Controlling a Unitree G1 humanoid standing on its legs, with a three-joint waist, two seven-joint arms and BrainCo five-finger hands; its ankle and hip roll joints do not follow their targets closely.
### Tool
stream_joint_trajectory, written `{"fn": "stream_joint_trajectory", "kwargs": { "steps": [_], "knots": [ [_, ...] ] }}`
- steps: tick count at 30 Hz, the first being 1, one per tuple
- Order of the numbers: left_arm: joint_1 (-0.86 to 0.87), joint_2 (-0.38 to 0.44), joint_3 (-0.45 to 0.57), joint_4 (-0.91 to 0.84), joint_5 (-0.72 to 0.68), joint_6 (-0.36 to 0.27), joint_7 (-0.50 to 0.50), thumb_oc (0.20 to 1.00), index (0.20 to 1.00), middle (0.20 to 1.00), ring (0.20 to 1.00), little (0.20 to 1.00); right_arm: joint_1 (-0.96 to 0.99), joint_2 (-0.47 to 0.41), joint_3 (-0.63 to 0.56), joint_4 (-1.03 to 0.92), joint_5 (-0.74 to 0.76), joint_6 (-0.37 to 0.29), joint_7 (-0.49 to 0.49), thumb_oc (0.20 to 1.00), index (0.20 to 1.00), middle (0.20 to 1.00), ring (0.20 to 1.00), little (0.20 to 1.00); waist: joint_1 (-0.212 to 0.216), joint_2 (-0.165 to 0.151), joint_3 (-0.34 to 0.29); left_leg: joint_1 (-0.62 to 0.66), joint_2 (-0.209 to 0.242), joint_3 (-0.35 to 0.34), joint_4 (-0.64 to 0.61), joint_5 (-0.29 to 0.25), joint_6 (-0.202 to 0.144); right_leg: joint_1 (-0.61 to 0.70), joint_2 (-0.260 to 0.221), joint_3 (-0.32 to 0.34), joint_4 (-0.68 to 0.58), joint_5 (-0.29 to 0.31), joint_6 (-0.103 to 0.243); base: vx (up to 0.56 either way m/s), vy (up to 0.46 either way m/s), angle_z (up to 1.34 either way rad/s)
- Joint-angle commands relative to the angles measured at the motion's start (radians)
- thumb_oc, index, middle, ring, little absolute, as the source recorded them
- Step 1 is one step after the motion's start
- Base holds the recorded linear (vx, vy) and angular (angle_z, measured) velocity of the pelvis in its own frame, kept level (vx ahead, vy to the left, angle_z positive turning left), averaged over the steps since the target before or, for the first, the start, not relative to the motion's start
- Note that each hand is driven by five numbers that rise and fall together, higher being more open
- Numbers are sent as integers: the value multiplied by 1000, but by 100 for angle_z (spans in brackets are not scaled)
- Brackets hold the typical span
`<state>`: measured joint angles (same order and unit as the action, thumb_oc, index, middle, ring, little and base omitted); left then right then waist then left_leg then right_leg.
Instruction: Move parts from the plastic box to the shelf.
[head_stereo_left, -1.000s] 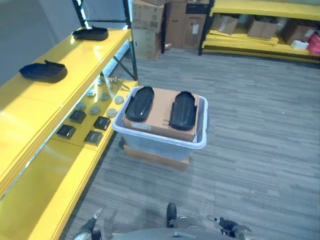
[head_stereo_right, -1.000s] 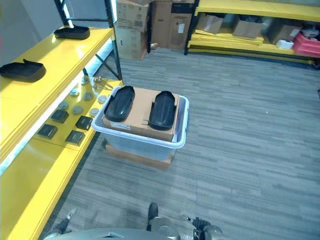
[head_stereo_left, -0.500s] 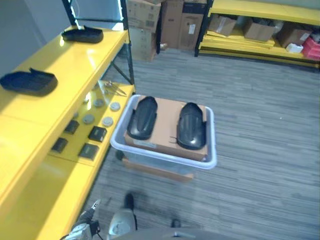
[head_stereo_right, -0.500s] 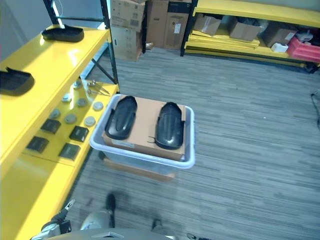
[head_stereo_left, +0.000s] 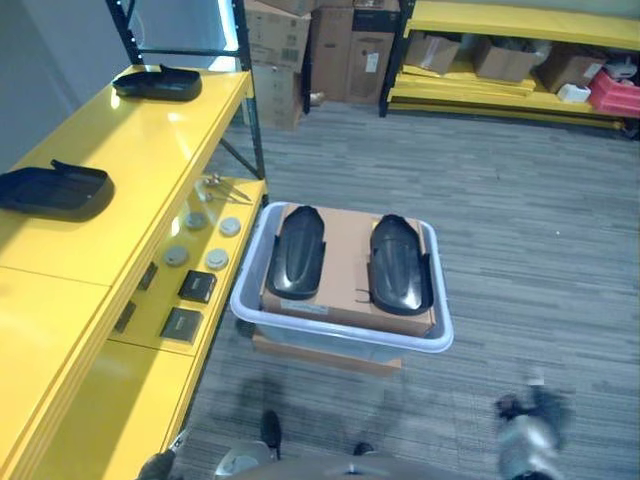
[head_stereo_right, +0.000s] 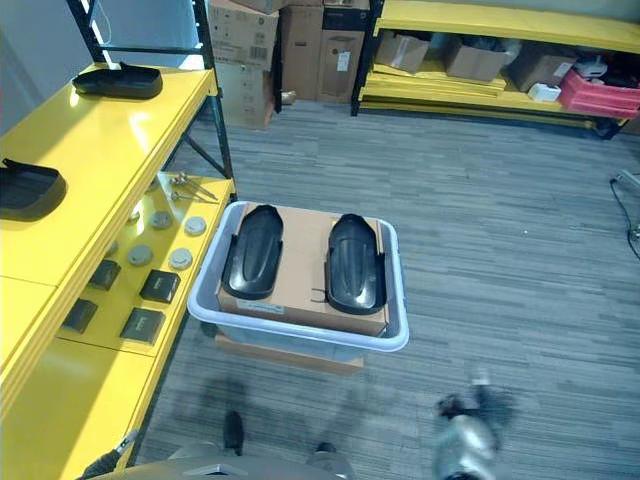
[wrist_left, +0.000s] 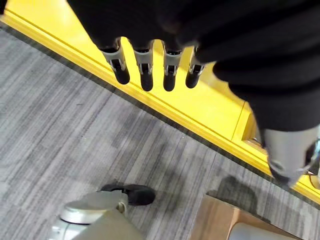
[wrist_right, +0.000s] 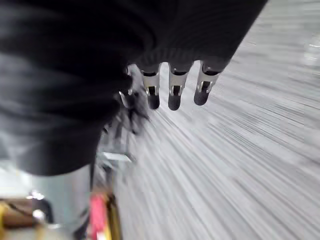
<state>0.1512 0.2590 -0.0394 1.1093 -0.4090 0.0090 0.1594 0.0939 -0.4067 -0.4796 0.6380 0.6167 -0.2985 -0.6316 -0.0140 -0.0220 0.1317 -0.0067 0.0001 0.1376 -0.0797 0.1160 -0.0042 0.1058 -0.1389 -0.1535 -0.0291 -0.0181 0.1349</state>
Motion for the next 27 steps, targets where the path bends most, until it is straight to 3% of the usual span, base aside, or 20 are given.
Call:
{"fn": "stream_joint_trajectory", "kwargs": {
  "steps": [1, 4, 7, 10, 11, 12, 21, 27],
  "knots": [
    [-61, 25, 34, 1, 19, -24, -14, 1000, 1000, 1000, 1000, 1000, 17, -125, -82, -93, -182, -148, -189, 1000, 1000, 1000, 1000, 1000, -13, -6, 10, 34, 22, -13, 17, -81, -9, -85, 20, -32, -18, 117, 25, 30, 5, -10],
    [-61, 22, 50, -7, 33, -7, -13, 1000, 1000, 1000, 1000, 1000, 24, -155, -145, -176, -276, -140, -218, 1000, 1000, 1000, 1000, 1000, -17, -7, 9, 42, 22, -9, 12, -84, -9, -82, 20, -32, -20, 119, 30, 64, 4, -7],
    [-50, 7, 87, -19, 64, 15, -10, 1000, 1000, 1000, 1000, 1000, 28, -165, -170, -285, -338, -38, -14, 1000, 1000, 1000, 1000, 1000, -11, -8, 6, 52, 21, -10, 6, -86, -8, -76, 17, -35, -26, 119, 33, 117, -6, -13],
    [-39, -6, 84, -12, 68, -5, -14, 1000, 1000, 1000, 1000, 1000, 2, -177, -67, -339, -343, 72, 87, 1000, 1000, 1000, 1000, 1000, 5, -7, 10, 34, 23, -19, 18, -83, -5, -85, 11, -41, -20, 114, 27, 63, 4, -14],
    [-35, -9, 73, -14, 62, -19, -26, 1000, 1000, 1000, 1000, 1000, -36, -183, 5, -352, -315, 127, 91, 1000, 1000, 1000, 1000, 1000, 26, -1, 20, 2, 23, -28, 42, -82, -3, -105, 5, -47, -3, 108, 21, -5, 14, -10],
    [-36, -9, 64, -16, 58, -25, -31, 1000, 1000, 1000, 1000, 1000, -57, -187, 32, -342, -285, 140, 86, 1000, 1000, 1000, 1000, 1000, 34, 2, 25, -17, 22, -33, 56, -83, -3, -118, 1, -50, 6, 105, 19, -39, 11, -6],
    [-98, 46, -59, -48, -17, -50, -91, 1000, 1000, 1000, 1000, 1000, -419, -357, 243, -54, -217, 153, -25, 1000, 1000, 1000, 1000, 1000, 154, 66, 169, -214, -8, -132, 177, -63, -18, -224, -46, -112, 76, 95, 4, -127, 20, 32],
    [-83, 61, -81, -48, -49, -51, -124, 1000, 1000, 1000, 1000, 1000, -533, -451, 305, 21, -198, 178, -20, 1000, 1000, 1000, 1000, 1000, 184, 96, 213, -261, -27, -166, 176, -43, -25, -271, -67, -134, 111, 85, 2, -33, 70, 21]
  ]
}}
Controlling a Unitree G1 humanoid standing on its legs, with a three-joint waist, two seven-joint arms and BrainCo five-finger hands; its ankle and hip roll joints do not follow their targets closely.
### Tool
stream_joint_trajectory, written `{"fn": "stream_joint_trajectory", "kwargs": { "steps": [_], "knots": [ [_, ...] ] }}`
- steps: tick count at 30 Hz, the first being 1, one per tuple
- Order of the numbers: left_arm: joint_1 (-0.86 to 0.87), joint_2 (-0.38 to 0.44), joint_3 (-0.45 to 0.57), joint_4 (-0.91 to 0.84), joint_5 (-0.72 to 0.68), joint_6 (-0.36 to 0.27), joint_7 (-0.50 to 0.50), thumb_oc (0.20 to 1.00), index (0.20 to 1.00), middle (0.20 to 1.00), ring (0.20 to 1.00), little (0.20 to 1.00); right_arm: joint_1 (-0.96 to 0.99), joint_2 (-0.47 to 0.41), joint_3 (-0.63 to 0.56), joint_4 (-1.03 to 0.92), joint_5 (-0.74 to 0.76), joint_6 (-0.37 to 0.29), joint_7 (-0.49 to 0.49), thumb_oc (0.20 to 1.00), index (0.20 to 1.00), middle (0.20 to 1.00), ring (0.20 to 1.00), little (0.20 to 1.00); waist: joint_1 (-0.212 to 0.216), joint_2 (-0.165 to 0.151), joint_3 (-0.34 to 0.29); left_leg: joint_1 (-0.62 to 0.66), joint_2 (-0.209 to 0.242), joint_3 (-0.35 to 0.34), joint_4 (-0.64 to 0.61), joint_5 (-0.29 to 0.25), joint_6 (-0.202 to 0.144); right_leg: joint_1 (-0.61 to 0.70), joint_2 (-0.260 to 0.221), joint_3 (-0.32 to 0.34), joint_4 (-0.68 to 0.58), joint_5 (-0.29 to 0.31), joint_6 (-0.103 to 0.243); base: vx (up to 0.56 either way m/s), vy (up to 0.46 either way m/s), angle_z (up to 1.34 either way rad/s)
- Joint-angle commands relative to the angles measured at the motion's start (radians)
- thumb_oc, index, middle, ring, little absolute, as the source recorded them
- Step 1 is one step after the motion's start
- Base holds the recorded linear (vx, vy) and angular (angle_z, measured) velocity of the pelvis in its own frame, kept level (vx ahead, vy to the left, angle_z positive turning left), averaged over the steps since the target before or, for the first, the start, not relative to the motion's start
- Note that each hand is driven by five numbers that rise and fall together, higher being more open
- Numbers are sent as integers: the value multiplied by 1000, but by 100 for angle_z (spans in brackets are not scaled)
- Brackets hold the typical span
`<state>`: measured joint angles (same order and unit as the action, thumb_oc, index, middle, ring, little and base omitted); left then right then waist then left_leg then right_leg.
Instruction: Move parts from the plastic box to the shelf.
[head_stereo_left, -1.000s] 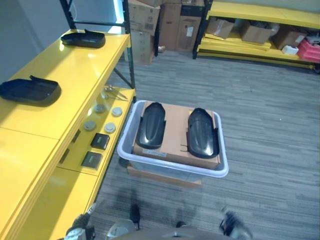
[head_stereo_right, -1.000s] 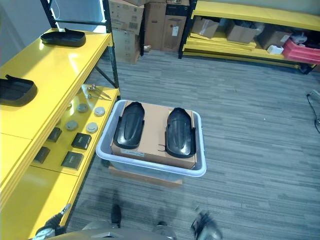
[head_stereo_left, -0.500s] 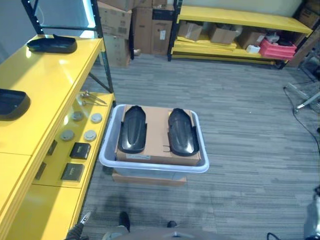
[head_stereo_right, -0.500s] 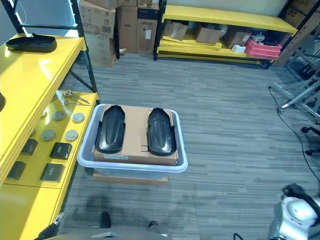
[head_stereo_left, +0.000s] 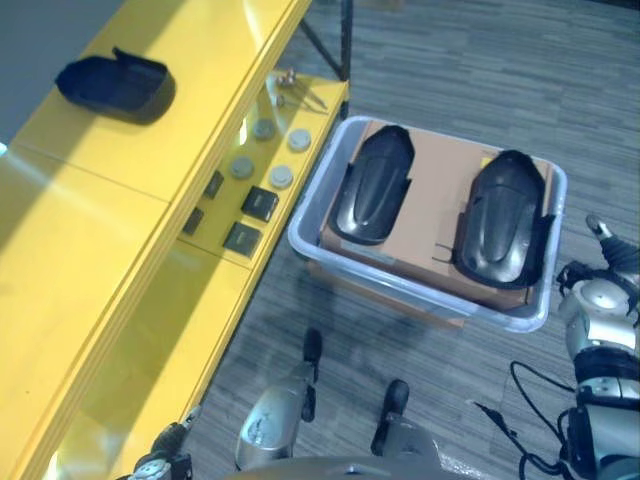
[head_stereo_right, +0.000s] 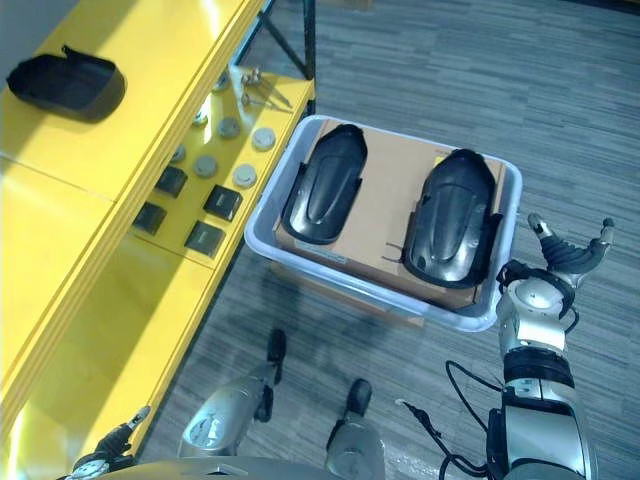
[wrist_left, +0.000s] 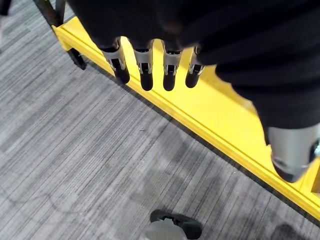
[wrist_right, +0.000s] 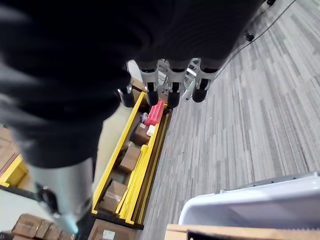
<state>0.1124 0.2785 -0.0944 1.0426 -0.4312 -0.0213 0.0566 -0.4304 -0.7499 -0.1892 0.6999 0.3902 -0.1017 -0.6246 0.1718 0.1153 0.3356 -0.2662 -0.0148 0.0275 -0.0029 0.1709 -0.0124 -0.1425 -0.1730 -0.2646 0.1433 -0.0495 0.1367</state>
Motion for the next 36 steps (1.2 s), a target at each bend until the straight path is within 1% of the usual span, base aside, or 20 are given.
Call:
{"fn": "stream_joint_trajectory", "kwargs": {
  "steps": [1, 5, 10, 12, 14, 18, 19, 20, 23, 27, 28, 29, 36],
  "knots": [
    [-43, 41, -26, 19, -29, -21, -23, 1000, 1000, 1000, 1000, 1000, -12, -111, 17, -37, 28, -17, -22, 1000, 1000, 1000, 1000, 1000, -1, -40, 11, -4, -14, -58, 98, -97, -16, -25, -35, -23, -59, 115, 1, 1, 85, 18],
    [-28, 39, -39, 16, -55, -32, -49, 1000, 1000, 1000, 1000, 1000, -49, -147, 41, 28, 19, 13, 29, 1000, 1000, 1000, 1000, 1000, 8, -26, 24, -14, -23, -61, 90, -91, -16, -46, -47, -25, -42, 110, 1, 20, 111, 10],
    [-21, 34, -55, 0, -76, -44, -79, 1000, 1000, 1000, 1000, 1000, -68, -155, 67, 126, 31, 23, 24, 1000, 1000, 1000, 1000, 1000, 18, -13, 46, -31, -33, -60, 100, -91, -13, -68, -62, -24, -22, 109, 3, 3, 64, 5],
    [-19, 35, -62, -8, -87, -45, -78, 1000, 1000, 1000, 1000, 1000, -72, -158, 73, 153, 37, 17, 29, 1000, 1000, 1000, 1000, 1000, 22, -9, 55, -30, -34, -58, 105, -95, -12, -70, -66, -24, -13, 104, 5, -4, 39, 5],
    [-17, 36, -67, -10, -98, -49, -77, 1000, 1000, 1000, 1000, 1000, -77, -161, 80, 174, 46, 15, 40, 1000, 1000, 1000, 1000, 1000, 25, -6, 60, -34, -35, -58, 108, -96, -12, -74, -69, -24, -10, 103, 5, 6, 51, 8],
    [-12, 43, -66, -16, -117, -53, -85, 1000, 1000, 1000, 1000, 1000, -96, -165, 90, 185, 58, 35, 62, 1000, 1000, 1000, 1000, 1000, 31, 4, 77, -45, -42, -58, 113, -95, -8, -86, -77, -22, 0, 105, 10, -3, 60, 6],
    [-13, 44, -66, -17, -119, -55, -86, 1000, 1000, 1000, 1000, 1000, -105, -164, 95, 185, 67, 42, 65, 1000, 1000, 1000, 1000, 1000, 32, 5, 81, -49, -43, -58, 114, -95, -7, -91, -79, -21, 4, 104, 11, -34, 52, 7],
    [-12, 46, -64, -24, -129, -56, -85, 1000, 1000, 1000, 1000, 1000, -120, -155, 105, 175, 86, 73, 71, 1000, 1000, 1000, 1000, 1000, 34, 7, 93, -61, -46, -58, 120, -94, -3, -107, -81, -16, 16, 102, 13, -39, 60, 2],
    [-17, 48, -57, -31, -136, -63, -94, 1000, 1000, 1000, 1000, 1000, -130, -131, 126, 181, 80, 118, 87, 1000, 1000, 1000, 1000, 1000, 40, 11, 108, -75, -51, -58, 128, -93, 1, -121, -85, -12, 30, 100, 13, -26, 38, 6],
    [-20, 51, -67, -55, -144, -73, -101, 1000, 1000, 1000, 1000, 1000, -157, -101, 160, 234, 121, 157, 122, 1000, 1000, 1000, 1000, 1000, 54, 18, 129, -96, -56, -61, 134, -87, 5, -142, -89, -14, 49, 99, 15, -37, -3, 8],
    [-21, 55, -69, -65, -146, -75, -106, 1000, 1000, 1000, 1000, 1000, -162, -90, 168, 257, 144, 163, 136, 344, 344, 344, 344, 344, 58, 19, 134, -99, -57, -62, 132, -85, 6, -145, -89, -15, 52, 99, 15, -33, -10, 9],
    [-22, 56, -69, -68, -147, -77, -108, 1000, 1000, 1000, 1000, 1000, -163, -86, 170, 264, 148, 164, 144, 200, 200, 200, 200, 200, 59, 19, 135, -100, -57, -62, 132, -85, 6, -147, -89, -16, 53, 99, 16, -44, -27, 9],
    [-13, 70, -74, -130, -156, -91, -117, 1000, 1000, 1000, 1000, 1000, -149, -68, 172, 268, 169, 166, 153, 200, 200, 200, 200, 200, 67, 5, 135, -95, -55, -62, 133, -90, 8, -138, -86, -22, 51, 103, 19, -18, -37, 0]
  ]
}}
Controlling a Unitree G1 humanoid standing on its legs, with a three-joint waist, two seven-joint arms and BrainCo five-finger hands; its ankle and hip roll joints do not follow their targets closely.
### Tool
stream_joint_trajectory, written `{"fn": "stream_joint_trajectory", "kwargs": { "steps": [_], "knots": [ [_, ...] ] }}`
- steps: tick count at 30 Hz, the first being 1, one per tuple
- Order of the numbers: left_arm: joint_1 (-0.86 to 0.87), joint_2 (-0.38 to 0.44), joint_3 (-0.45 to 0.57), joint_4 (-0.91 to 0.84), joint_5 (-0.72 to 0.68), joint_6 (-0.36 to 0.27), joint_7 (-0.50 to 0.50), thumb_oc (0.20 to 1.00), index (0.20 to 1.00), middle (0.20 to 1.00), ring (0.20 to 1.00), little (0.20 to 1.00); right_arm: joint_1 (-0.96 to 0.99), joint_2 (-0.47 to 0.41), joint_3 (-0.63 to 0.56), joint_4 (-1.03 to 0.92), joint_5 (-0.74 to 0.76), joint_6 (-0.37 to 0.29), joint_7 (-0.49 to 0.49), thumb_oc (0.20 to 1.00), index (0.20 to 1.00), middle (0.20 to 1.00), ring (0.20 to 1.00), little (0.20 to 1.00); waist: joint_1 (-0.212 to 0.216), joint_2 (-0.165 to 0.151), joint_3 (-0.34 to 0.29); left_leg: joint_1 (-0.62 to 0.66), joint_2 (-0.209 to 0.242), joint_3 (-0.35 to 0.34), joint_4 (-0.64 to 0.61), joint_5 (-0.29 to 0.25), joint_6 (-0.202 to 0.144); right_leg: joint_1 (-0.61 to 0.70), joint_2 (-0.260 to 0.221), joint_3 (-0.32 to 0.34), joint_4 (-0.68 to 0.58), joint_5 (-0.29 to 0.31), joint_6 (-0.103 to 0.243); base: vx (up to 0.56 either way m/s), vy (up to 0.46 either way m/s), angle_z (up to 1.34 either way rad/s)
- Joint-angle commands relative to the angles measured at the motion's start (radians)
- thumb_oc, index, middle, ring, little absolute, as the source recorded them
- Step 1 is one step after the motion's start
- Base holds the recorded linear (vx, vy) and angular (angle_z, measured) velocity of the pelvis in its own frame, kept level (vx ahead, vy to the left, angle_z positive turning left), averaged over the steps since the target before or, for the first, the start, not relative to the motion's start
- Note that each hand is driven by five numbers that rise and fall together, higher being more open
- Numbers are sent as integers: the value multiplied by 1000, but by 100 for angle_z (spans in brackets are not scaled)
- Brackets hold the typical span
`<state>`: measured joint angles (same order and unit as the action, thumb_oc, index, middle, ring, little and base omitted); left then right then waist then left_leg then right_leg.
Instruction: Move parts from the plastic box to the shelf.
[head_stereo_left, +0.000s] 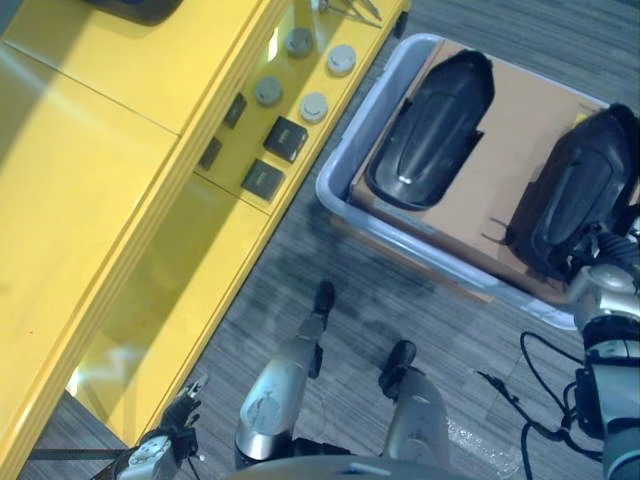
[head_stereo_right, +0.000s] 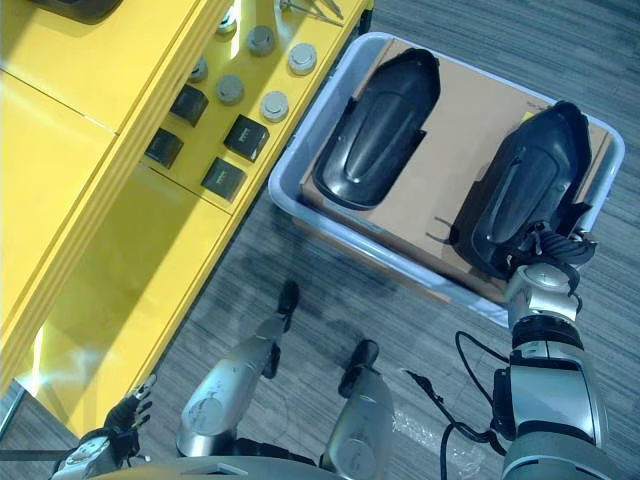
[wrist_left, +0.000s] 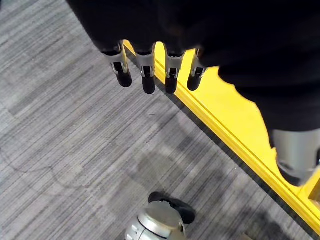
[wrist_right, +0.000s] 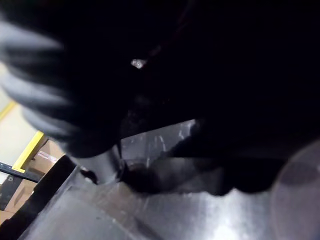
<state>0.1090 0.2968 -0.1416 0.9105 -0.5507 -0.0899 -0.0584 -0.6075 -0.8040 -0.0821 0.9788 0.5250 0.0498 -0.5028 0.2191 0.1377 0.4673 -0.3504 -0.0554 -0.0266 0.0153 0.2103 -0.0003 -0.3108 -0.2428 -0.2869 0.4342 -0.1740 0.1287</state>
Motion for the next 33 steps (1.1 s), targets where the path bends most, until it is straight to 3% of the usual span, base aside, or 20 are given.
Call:
{"fn": "stream_joint_trajectory", "kwargs": {
  "steps": [1, 7, 12, 17, 19, 21, 25, 28, 29, 30, 33],
  "knots": [
    [-10, 52, -28, -4, -38, -24, -3, 1000, 1000, 1000, 1000, 1000, 30, -13, 62, -10, 37, 13, 33, 200, 200, 200, 200, 200, 19, -19, 2, -8, -13, -8, 115, -131, -4, 33, -16, 0, -241, 228, 27, -14, -43, -3],
    [-9, 67, -43, -40, -9, -58, 6, 1000, 1000, 1000, 1000, 1000, 49, -9, 43, -30, 64, -26, 8, 200, 200, 200, 200, 200, 15, -36, -23, 31, -1, -4, 104, -140, -6, 76, -5, -9, -263, 227, 26, -5, -41, 0],
    [0, 87, -51, -132, 16, -98, 2, 1000, 1000, 1000, 1000, 1000, 114, 6, 1, -165, 52, -77, -17, 200, 200, 200, 200, 200, -2, -72, -79, 111, 19, 3, 77, -153, -13, 156, 19, -12, -312, 231, 26, 43, -55, -1],
    [-19, 137, -32, -407, -39, -29, -46, 1000, 1000, 1000, 1000, 1000, 237, 29, -51, -424, -34, -85, -24, 200, 200, 200, 200, 200, -37, -106, -155, 219, 43, 28, 33, -167, -16, 248, 44, -2, -376, 243, 28, 95, -26, -14],
    [-72, 161, -34, -586, -64, 56, -63, 1000, 1000, 1000, 1000, 1000, 285, 50, -58, -546, -67, -82, -12, 200, 200, 200, 200, 200, -58, -121, -208, 269, 52, 40, 18, -176, -15, 288, 54, 9, -403, 255, 28, 109, -22, -20],
    [-144, 156, -63, -650, -60, 129, -48, 1000, 1000, 1000, 1000, 1000, 283, 69, -32, -583, -125, -84, 22, 200, 200, 200, 200, 200, -73, -129, -250, 296, 55, 49, 8, -175, -14, 310, 60, 17, -419, 265, 29, 103, -9, -17],
    [-248, 128, -113, -649, -74, 172, -36, 1000, 1000, 1000, 1000, 1000, 247, 91, 29, -611, -147, -69, 53, 200, 200, 200, 200, 200, -91, -137, -285, 330, 55, 58, -4, -179, -11, 333, 67, 29, -432, 269, 29, 67, -5, -22],
    [-478, 29, -212, -583, -170, 269, 9, 1000, 1000, 1000, 1000, 1000, 135, 165, 169, -626, -177, 0, 104, 200, 200, 200, 200, 200, -142, -147, -337, 381, 58, 84, -24, -185, -8, 361, 78, 60, -449, 272, 32, 59, -2, -32],
    [-500, 14, -222, -571, -181, 274, 12, 1000, 1000, 1000, 1000, 1000, 119, 174, 187, -620, -186, 7, 114, 200, 200, 200, 200, 200, -147, -147, -339, 387, 58, 87, -26, -185, -8, 364, 79, 65, -450, 273, 33, 37, 8, -38],
    [-613, -50, -269, -496, -241, 320, 57, 1000, 1000, 1000, 1000, 1000, 59, 236, 284, -581, -184, 6, 122, 200, 200, 200, 200, 200, -175, -145, -360, 411, 60, 107, -39, -183, -7, 376, 83, 82, -461, 279, 34, 26, 7, -46],
    [-694, -80, -312, -405, -193, 309, 72, 1000, 1000, 1000, 1000, 1000, 15, 281, 340, -556, -145, -21, 135, 200, 200, 200, 200, 200, -197, -144, -373, 424, 62, 124, -42, -184, -9, 381, 86, 97, -466, 284, 37, 14, 1, -33]
  ]
}}
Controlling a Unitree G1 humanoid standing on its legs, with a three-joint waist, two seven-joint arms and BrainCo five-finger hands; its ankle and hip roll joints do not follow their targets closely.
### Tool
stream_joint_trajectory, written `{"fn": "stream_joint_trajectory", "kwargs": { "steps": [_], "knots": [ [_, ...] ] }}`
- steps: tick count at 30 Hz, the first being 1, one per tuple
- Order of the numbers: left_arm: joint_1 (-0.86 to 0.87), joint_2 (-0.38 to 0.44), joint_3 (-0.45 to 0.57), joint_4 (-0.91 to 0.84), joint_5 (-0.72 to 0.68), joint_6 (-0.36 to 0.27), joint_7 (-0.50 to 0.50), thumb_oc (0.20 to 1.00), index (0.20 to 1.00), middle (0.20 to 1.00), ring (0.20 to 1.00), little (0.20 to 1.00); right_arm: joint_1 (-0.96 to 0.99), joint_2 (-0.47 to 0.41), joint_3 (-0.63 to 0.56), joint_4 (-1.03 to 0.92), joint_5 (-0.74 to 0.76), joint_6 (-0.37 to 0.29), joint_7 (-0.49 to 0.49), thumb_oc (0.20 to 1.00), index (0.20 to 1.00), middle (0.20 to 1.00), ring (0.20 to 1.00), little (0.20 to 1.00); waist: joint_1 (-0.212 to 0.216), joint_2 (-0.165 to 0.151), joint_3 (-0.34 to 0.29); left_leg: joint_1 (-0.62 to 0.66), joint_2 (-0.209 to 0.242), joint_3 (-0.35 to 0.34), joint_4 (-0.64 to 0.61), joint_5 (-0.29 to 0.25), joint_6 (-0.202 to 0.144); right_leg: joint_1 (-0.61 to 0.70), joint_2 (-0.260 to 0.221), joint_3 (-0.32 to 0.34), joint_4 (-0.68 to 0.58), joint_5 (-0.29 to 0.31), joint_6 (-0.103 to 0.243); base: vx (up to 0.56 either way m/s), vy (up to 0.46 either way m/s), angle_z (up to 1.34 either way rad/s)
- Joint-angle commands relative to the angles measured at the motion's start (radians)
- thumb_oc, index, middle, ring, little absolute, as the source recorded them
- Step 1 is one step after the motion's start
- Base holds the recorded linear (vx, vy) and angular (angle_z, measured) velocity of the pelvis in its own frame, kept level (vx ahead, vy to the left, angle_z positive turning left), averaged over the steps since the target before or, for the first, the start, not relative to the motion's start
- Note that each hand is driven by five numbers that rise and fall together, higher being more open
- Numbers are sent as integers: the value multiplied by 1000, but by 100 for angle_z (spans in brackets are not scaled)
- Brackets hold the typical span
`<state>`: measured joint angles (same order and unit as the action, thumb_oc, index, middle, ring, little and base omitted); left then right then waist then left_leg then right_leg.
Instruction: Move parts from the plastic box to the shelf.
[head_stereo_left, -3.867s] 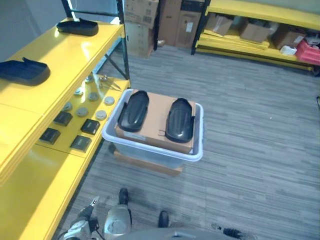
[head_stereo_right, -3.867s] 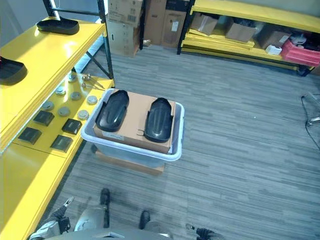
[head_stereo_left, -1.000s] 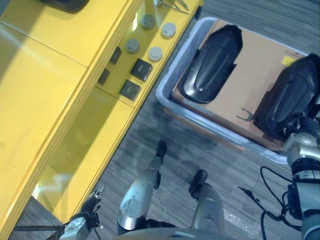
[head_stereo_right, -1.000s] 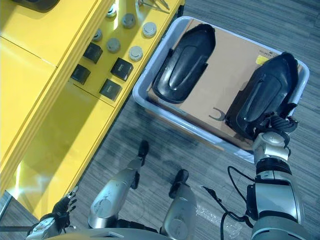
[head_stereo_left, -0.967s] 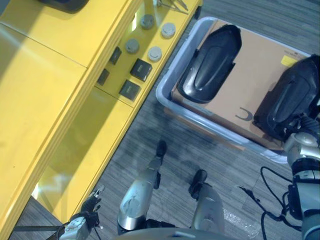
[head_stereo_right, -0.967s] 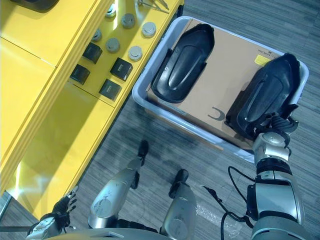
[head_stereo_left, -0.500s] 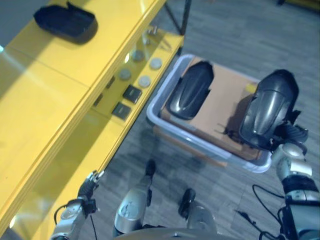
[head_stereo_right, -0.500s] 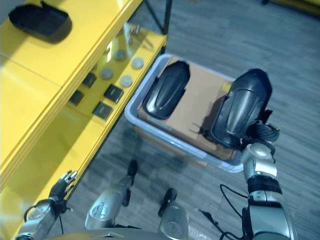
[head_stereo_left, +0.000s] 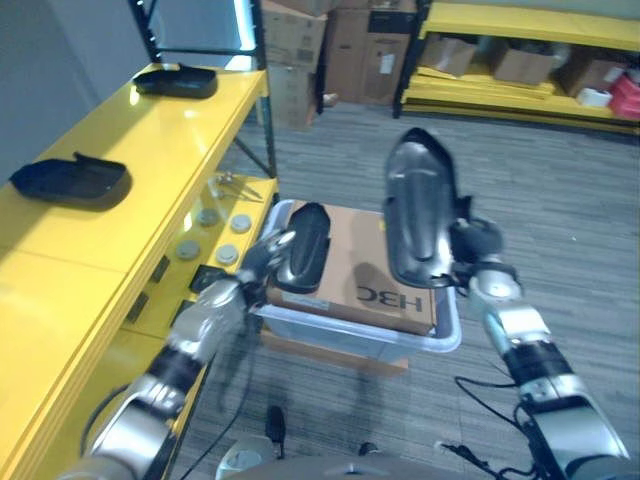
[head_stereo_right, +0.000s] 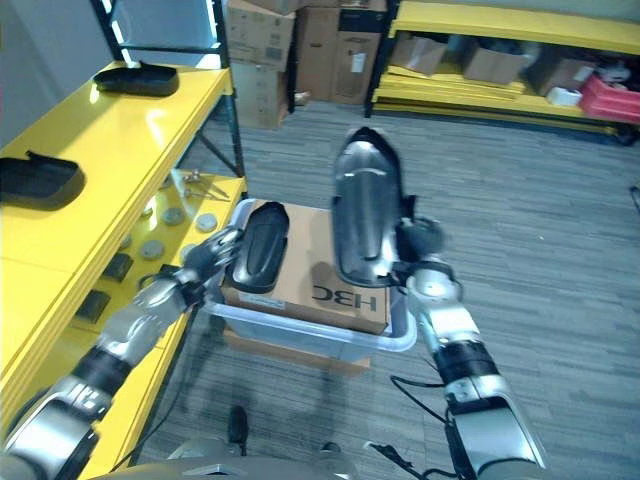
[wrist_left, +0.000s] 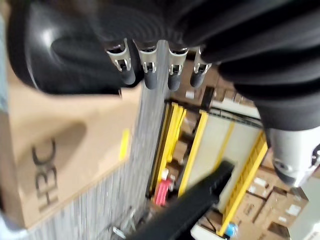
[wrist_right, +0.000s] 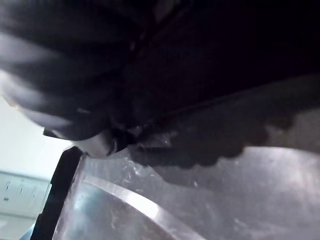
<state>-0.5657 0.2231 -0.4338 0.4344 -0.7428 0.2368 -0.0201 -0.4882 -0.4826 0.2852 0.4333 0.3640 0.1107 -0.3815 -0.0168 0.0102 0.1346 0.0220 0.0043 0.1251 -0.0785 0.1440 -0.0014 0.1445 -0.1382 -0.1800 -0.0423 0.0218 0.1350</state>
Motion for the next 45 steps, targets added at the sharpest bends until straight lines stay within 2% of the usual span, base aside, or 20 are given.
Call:
{"fn": "stream_joint_trajectory", "kwargs": {
  "steps": [1, 5, 9, 13, 20, 21, 22, 29, 40, 45],
  "knots": [
    [-55, -24, -37, 106, 8, -32, 53, 1000, 1000, 1000, 1000, 1000, -126, -13, -4, -7, 25, -93, 18, 200, 200, 200, 200, 200, 30, -16, -46, 58, 3, -22, 50, -119, -9, -74, -18, -4, 10, 90, 32, 6, -2, -22],
    [-138, -84, -71, 186, 24, -19, 100, 1000, 1000, 1000, 1000, 1000, -182, 61, 53, -31, 2, -115, 60, 200, 200, 200, 200, 200, 8, -17, -59, 72, 2, -1, 51, -129, -8, -69, -18, 10, 1, 92, 36, 9, -10, -9],
    [-175, -133, -79, 217, 28, -7, 120, 1000, 1000, 1000, 1000, 1000, -230, 98, 90, -62, 3, -82, 63, 200, 200, 200, 200, 200, -2, -24, -68, 80, 1, 12, 51, -136, -8, -66, -20, 17, -2, 91, 40, 10, -10, -13],
    [-176, -138, -92, 206, 60, 6, 115, 1000, 1000, 1000, 1000, 1000, -220, 101, 97, -67, 12, -77, 54, 200, 200, 200, 200, 200, -5, -26, -71, 83, 2, 17, 54, -140, -7, -64, -20, 19, -3, 90, 42, 8, -3, 0],
    [-174, -160, -126, 159, 95, 5, 163, 1000, 1000, 1000, 1000, 1000, -211, 137, 103, -81, 33, -61, 72, 200, 200, 200, 200, 200, -4, -29, -72, 88, 1, 14, 47, -144, -3, -63, -19, 21, -4, 84, 43, 0, 0, 0],
    [-173, -162, -130, 156, 119, -2, 177, 564, 564, 564, 564, 564, -212, 142, 107, -75, 31, -60, 72, 200, 200, 200, 200, 200, -2, -29, -74, 88, 1, 13, 46, -144, -3, -62, -18, 21, -4, 83, 43, 0, 0, 0],
    [-174, -164, -132, 157, 149, -7, 181, 200, 200, 200, 200, 200, -213, 147, 112, -69, 32, -60, 71, 200, 200, 200, 200, 200, -1, -30, -75, 88, 1, 11, 44, -143, -3, -62, -18, 21, -5, 83, 43, 0, 0, 0],
    [-172, -136, -141, 120, 236, -36, 185, 200, 200, 200, 200, 200, -189, 152, 116, -73, 52, -52, 76, 200, 200, 200, 200, 200, 5, -33, -78, 91, 1, 5, 40, -144, -1, -59, -18, 16, -3, 77, 42, 0, 0, 0],
    [-146, -140, -133, 91, 201, -76, 196, 200, 200, 200, 200, 200, -164, 170, 109, -58, 72, -63, 70, 200, 200, 200, 200, 200, 8, -32, -77, 101, 2, 0, 30, -140, 0, -54, -18, 11, -2, 76, 41, 0, 0, 0],
    [-134, -150, -138, 78, 197, -74, 222, 200, 200, 200, 200, 200, -161, 179, 110, -50, 76, -66, 64, 200, 200, 200, 200, 200, 10, -33, -76, 104, 3, -2, 26, -139, -1, -52, -18, 10, -3, 77, 42, 0, 0, 0]
  ]
}}
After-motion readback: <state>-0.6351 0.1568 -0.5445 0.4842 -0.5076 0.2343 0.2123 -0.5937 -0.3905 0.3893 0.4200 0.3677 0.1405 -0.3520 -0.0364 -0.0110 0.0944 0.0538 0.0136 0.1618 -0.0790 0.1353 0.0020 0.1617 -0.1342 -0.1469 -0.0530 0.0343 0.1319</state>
